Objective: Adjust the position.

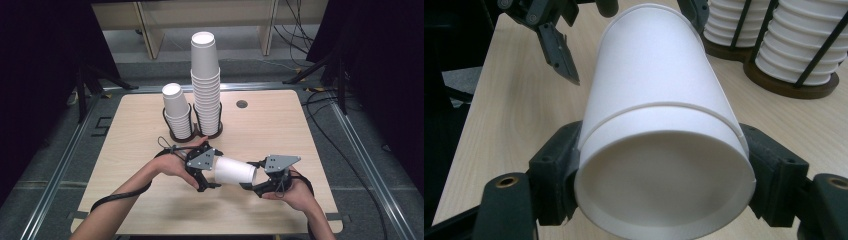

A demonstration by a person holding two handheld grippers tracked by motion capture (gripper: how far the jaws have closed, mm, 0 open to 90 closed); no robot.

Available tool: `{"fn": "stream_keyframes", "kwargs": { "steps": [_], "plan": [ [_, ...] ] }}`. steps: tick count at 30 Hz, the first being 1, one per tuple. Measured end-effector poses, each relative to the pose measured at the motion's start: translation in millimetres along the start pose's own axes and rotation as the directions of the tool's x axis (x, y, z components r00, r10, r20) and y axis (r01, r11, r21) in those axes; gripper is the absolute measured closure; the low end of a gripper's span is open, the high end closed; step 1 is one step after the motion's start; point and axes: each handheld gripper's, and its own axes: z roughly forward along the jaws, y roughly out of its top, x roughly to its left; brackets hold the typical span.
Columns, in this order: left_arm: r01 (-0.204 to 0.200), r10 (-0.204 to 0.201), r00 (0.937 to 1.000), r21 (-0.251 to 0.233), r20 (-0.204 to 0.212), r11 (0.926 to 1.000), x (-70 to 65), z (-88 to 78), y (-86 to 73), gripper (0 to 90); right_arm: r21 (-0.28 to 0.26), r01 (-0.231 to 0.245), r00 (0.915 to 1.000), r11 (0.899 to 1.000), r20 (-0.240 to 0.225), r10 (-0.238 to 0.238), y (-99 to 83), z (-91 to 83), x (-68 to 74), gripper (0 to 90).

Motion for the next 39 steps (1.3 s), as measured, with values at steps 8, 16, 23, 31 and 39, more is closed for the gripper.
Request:
{"fn": "stream_keyframes", "kwargs": {
  "steps": [8, 16, 23, 31, 39],
  "plan": [
    [0.003, -0.003, 1.0000, -0.004, 0.004, 1.0000, 0.8, 0.0, -1.3, 2.4, 0.006, 0.005, 0.9998, 1.000, -0.017, -0.005, 2.9, 3.7, 0.4, 27.5],
    [-0.001, 0.001, 1.0000, 0.004, 0.009, 1.0000, 1.9, 0.9, -2.1, 2.7, -0.003, 0.009, 0.9996, 1.000, -0.029, -0.009, 4.0, 5.2, 0.6, 27.5],
    [-0.003, 0.003, 1.0000, 0.012, 0.009, 0.9999, 2.6, 1.1, -3.4, 3.4, -0.002, 0.020, 0.9995, 1.000, -0.023, -0.020, 4.7, 6.8, 0.3, 27.5],
    [0.001, -0.001, 1.0000, 0.006, -0.008, 1.0000, 2.9, -3.6, -3.7, 12.1, -0.023, 0.010, 0.9993, 1.000, -0.036, -0.011, 5.6, 7.9, 0.5, 27.5],
    [0.002, -0.002, 0.9997, 0.036, -0.024, 0.9993, 2.2, -8.6, -3.1, 14.4, -0.029, 0.022, 0.9987, 0.999, -0.046, -0.023, 7.4, 13.0, -1.3, 27.0]
  ]
}}
